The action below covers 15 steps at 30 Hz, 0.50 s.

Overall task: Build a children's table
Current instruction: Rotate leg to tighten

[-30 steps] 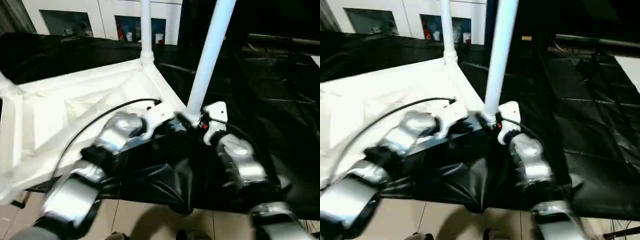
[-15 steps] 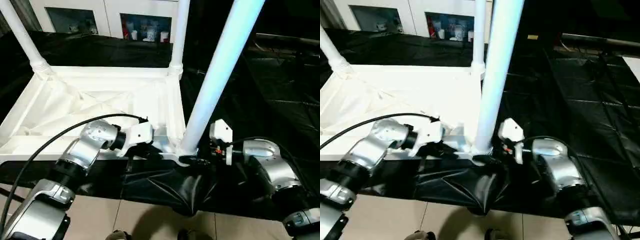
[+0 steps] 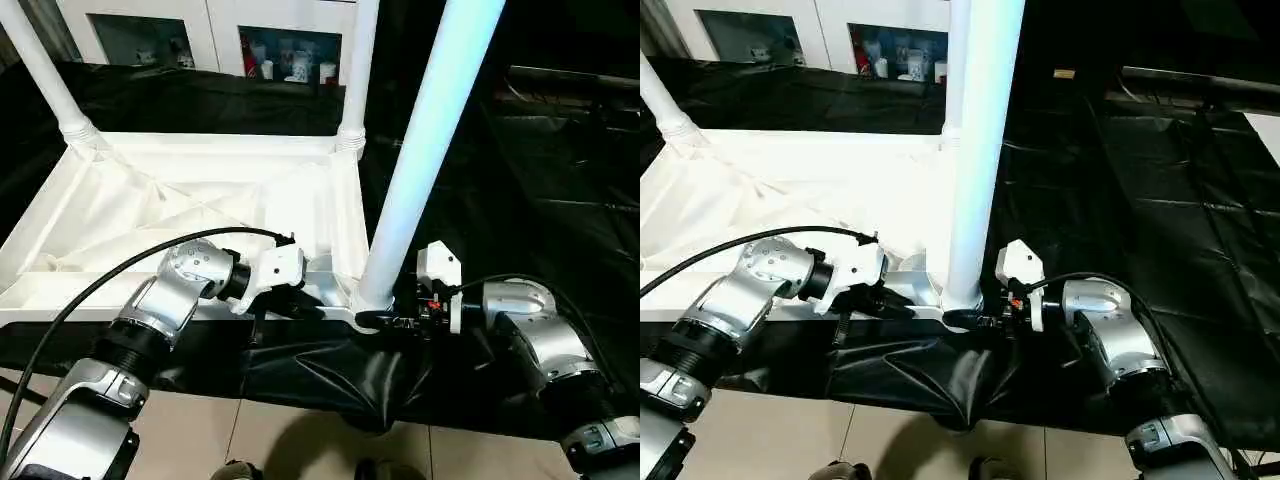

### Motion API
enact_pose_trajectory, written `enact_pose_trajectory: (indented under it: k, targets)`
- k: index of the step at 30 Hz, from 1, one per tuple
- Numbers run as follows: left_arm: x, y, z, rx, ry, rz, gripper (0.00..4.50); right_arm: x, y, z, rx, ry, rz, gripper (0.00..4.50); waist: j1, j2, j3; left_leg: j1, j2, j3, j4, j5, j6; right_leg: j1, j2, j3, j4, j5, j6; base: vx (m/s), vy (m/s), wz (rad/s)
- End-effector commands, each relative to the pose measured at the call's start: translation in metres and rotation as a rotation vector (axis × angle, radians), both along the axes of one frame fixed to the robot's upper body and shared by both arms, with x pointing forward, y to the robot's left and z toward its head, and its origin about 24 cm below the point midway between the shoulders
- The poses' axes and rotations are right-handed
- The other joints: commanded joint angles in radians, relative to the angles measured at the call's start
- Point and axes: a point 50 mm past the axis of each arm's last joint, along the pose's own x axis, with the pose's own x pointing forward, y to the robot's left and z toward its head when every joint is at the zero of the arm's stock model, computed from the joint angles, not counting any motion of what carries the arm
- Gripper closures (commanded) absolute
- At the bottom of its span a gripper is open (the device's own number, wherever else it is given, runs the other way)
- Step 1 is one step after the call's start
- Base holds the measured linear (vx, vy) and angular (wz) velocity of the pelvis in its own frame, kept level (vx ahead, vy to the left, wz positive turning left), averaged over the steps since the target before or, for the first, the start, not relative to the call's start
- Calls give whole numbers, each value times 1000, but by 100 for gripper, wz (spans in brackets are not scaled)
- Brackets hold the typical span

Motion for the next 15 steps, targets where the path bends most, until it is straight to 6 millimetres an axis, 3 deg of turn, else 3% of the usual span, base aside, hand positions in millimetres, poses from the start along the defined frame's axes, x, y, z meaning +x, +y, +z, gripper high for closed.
enact_pose_trajectory:
  k: [1,4,5,9,12,13,15]
  targets:
    - [-9,-2,-10,36,49,-59,450,0,-6,1,-2,2,-24,175,1,-3,-68,2,24,-5,-50,-94,109,63,-62,41,-48,-30,-271,0,0,0]
    - [-3,-1,-15,69,29,19,450,6,-7,-6,2,-2,-157,178,-1,-3,-66,3,24,-6,-51,-101,105,61,-63,41,-51,-47,-268,0,0,0]
    - [4,-2,-19,78,13,107,450,15,-8,-12,-1,-16,-310,178,-3,-4,-64,4,22,-6,-53,-122,95,60,-64,41,-57,-88,-262,0,0,0]
    - [17,-12,-24,58,-11,276,450,25,-5,-25,32,-9,-603,178,-12,-10,-56,10,16,-10,-59,-192,30,52,-67,42,-80,-312,-202,0,0,0]
    - [24,-20,-26,55,-20,363,450,28,-2,-32,36,9,-744,178,-15,-9,-58,7,18,-13,-62,-190,26,53,-67,43,-81,-330,-176,0,0,0]
    - [27,-25,-27,50,-18,410,450,29,0,-37,40,31,-834,178,-14,-3,-55,17,17,-10,-62,-206,20,41,-67,44,-88,-344,-178,0,0,0]
    - [32,-35,-29,54,-14,483,450,31,5,-44,36,63,-983,178,-13,-8,-59,12,15,-12,-62,-198,17,50,-67,45,-85,-331,-178,0,0,0]
